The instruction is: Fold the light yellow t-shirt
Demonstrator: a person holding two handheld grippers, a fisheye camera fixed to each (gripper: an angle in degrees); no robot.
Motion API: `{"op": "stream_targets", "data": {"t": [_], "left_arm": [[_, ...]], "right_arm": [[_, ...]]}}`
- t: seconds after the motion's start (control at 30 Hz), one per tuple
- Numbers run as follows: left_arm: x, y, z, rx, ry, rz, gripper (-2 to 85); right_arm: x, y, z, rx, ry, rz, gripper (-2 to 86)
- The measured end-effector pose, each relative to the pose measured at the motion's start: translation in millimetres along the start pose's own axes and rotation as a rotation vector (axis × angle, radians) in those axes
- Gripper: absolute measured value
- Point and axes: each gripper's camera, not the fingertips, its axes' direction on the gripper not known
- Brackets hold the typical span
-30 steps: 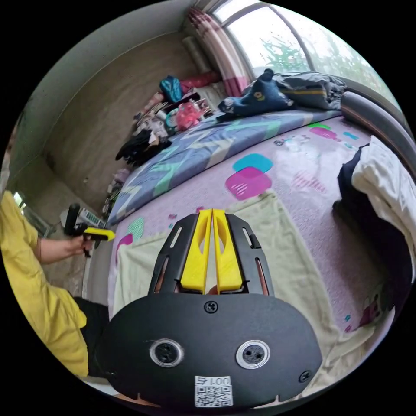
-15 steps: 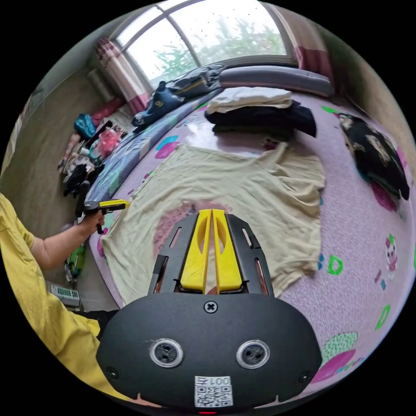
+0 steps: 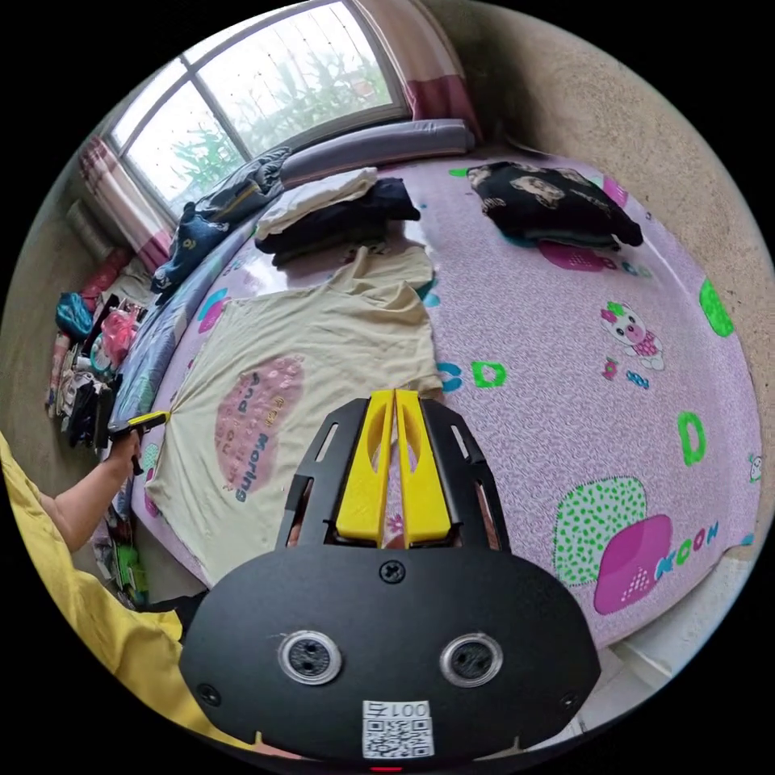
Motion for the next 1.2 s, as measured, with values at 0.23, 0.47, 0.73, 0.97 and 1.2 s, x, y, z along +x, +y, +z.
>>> {"op": "stream_targets", "data": {"t": [0.23,0.47,0.73,0.97,1.2], "left_arm": [[6,-14,5,-0.036,-0.082,-0.037,-0.5],[-23,-10,-31,0.170,-0.077,-0.331,-1.1],[63,-117,-18,0.275,0.239,0.073,-1.2],[81,-160,35,0.170,0.243,0.156,-1.3],[29,-195,33,0.229,0.316,0.116,-0.4]], "right_arm": [[39,1,-2,-0.010,-0.046,0.085,0.0],[54,-92,20,0.120,-0.259,0.005,0.0],[53,-187,96,-0.108,-0.321,-0.015,0.1],[68,-208,137,-0.297,-0.275,-0.053,0.3],[111,-251,105,-0.058,-0.360,0.022,2.2]]}}
